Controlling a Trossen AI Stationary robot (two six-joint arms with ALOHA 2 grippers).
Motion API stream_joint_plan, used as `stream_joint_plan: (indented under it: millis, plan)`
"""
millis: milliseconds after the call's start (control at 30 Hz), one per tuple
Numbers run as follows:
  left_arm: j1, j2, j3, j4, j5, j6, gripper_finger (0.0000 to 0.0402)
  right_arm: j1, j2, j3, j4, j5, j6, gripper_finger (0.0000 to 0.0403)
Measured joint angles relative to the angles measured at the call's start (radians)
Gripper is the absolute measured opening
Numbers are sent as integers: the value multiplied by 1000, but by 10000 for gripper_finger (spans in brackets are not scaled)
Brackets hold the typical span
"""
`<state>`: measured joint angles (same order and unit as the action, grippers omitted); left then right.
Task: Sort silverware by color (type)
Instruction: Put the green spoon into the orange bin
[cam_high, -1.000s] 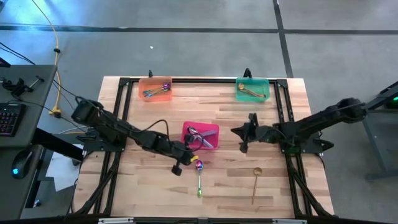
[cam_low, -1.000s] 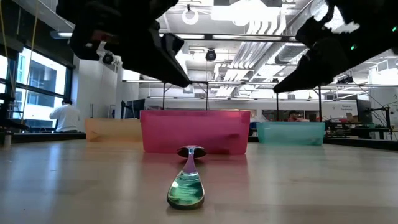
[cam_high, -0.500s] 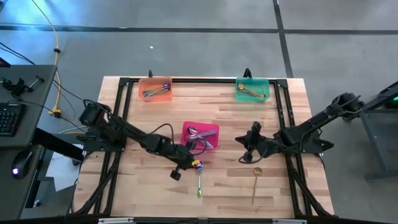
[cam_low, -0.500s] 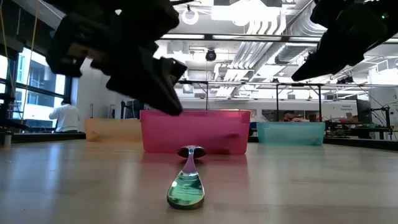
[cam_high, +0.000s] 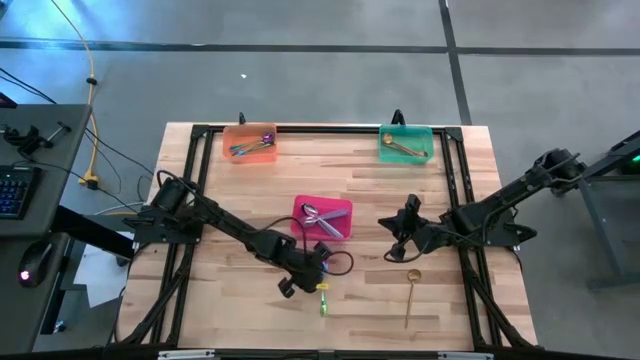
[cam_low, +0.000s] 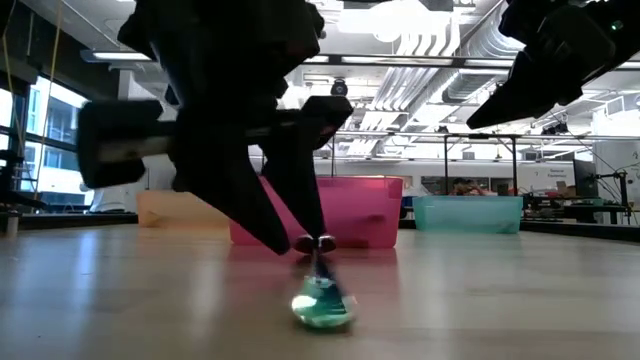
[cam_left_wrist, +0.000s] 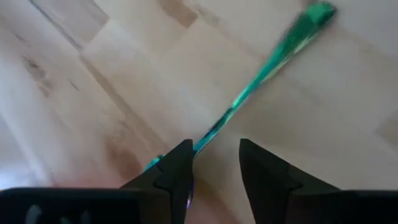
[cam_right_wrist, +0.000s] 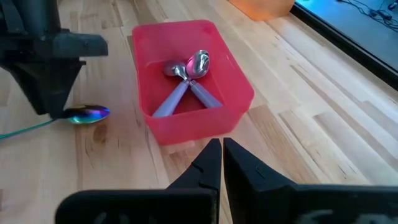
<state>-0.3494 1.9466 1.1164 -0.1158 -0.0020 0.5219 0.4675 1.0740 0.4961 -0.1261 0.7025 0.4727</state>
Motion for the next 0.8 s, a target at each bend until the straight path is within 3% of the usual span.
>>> stream_joint_plan:
  millis: [167, 467, 800]
  plan:
    - [-1, 38, 24, -4, -92, 90, 120, 0, 0, 0, -6, 0, -1, 0]
    - [-19, 30, 24, 1, -165, 133, 116, 0, 0, 0, -11, -2, -1, 0]
    - [-13, 23, 77, -34, -165, 143, 115, 0, 0, 0, -8, -3, -1, 0]
